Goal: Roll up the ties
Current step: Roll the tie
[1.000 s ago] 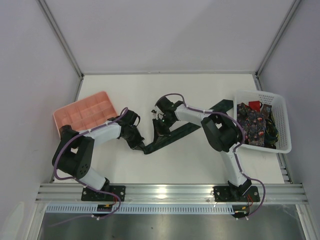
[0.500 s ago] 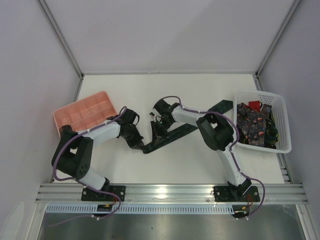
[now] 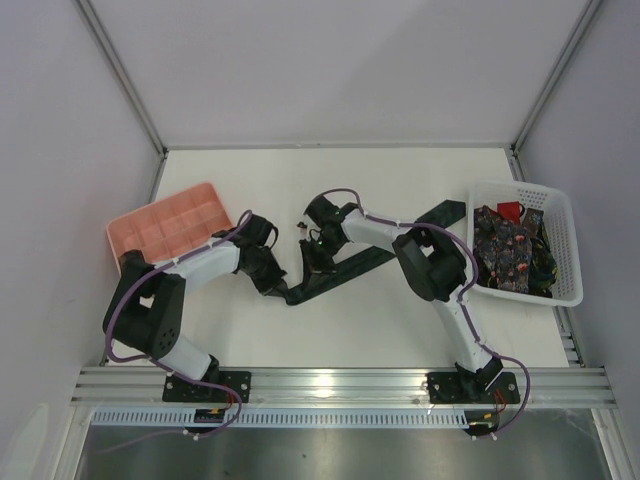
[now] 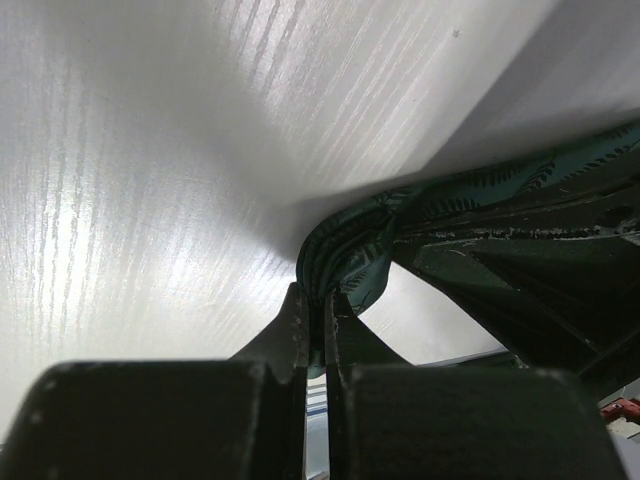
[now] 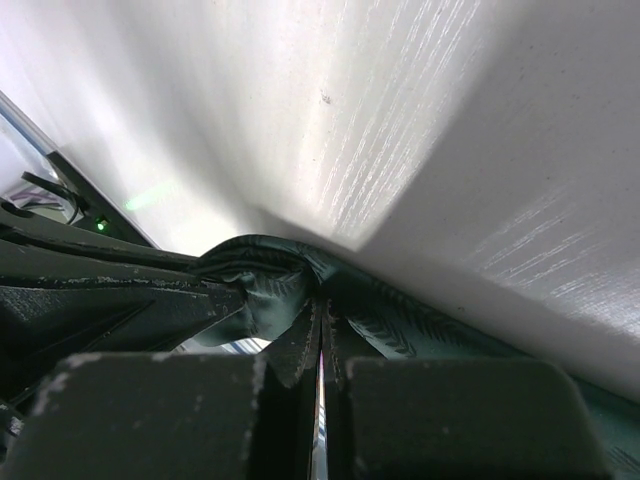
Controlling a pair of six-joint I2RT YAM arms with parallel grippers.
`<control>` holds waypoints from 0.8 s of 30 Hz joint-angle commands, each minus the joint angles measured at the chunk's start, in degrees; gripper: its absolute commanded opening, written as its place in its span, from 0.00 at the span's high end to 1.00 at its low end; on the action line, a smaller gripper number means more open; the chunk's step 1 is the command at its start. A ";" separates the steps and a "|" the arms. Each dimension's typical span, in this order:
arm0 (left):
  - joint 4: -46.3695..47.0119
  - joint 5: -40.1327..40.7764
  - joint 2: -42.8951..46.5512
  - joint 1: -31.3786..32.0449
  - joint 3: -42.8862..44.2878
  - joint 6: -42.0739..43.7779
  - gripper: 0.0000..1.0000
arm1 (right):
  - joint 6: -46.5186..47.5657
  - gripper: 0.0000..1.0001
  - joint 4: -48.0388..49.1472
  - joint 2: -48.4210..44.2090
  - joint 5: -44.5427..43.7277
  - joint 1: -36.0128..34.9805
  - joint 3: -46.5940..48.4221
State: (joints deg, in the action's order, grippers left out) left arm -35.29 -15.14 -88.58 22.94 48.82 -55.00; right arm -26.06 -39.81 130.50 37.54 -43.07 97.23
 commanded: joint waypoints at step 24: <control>-1.62 0.10 1.21 -0.79 6.02 0.68 0.99 | -1.44 1.00 2.01 2.74 3.41 -2.19 5.69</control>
State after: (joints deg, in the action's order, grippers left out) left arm -37.52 -15.09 -88.58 22.46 51.16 -54.96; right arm -26.13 -40.42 131.28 38.41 -44.49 99.98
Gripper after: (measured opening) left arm 0.038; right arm 0.009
